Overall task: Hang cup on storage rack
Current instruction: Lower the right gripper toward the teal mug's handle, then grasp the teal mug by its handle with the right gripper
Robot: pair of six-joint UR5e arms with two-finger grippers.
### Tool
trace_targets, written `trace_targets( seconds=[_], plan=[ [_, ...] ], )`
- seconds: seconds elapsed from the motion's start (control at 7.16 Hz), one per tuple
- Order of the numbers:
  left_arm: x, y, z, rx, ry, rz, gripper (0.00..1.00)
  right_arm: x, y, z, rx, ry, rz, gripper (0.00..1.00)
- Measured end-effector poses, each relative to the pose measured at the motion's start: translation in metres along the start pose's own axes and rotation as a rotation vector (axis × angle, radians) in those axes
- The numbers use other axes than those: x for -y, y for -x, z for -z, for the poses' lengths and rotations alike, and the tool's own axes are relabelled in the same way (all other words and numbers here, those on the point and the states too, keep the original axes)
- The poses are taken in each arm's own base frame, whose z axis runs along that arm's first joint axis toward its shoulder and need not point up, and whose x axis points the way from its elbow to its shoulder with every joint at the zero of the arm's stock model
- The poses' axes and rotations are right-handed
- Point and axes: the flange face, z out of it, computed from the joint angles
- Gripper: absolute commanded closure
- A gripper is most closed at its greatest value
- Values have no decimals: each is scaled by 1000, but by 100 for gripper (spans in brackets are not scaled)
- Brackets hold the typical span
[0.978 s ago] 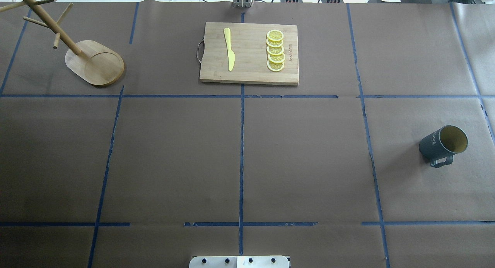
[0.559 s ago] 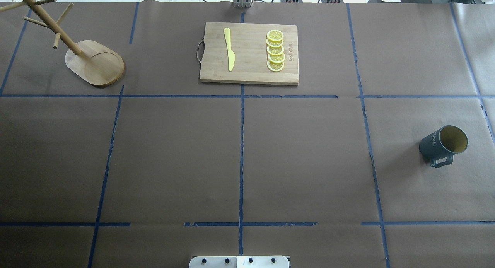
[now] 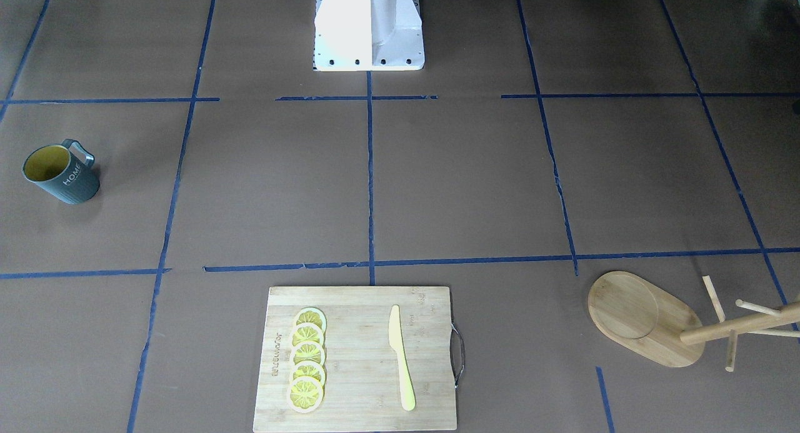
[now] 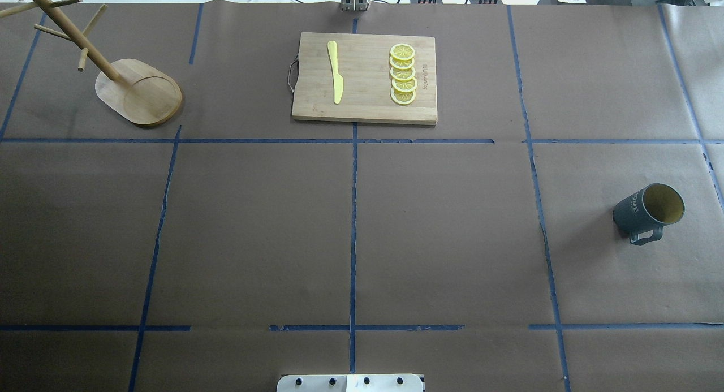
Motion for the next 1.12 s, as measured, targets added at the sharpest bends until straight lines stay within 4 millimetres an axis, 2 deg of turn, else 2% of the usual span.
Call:
trace_targets(
  seconds=[0.28,0.7,0.84,1.12],
  plan=[
    [-5,2,-2,-2,3,4,0,6,38,-21,4,-41,53,1],
    [-6,2,-2,-1,2,2,0,-1,98,-64,24,-108,26,2],
    [-6,1,-1,-1,0,0,0,-5,110,-76,22,-122,19,2],
    [-5,0,0,0,-2,-2,0,-10,120,-95,10,-115,19,2]
  ],
)
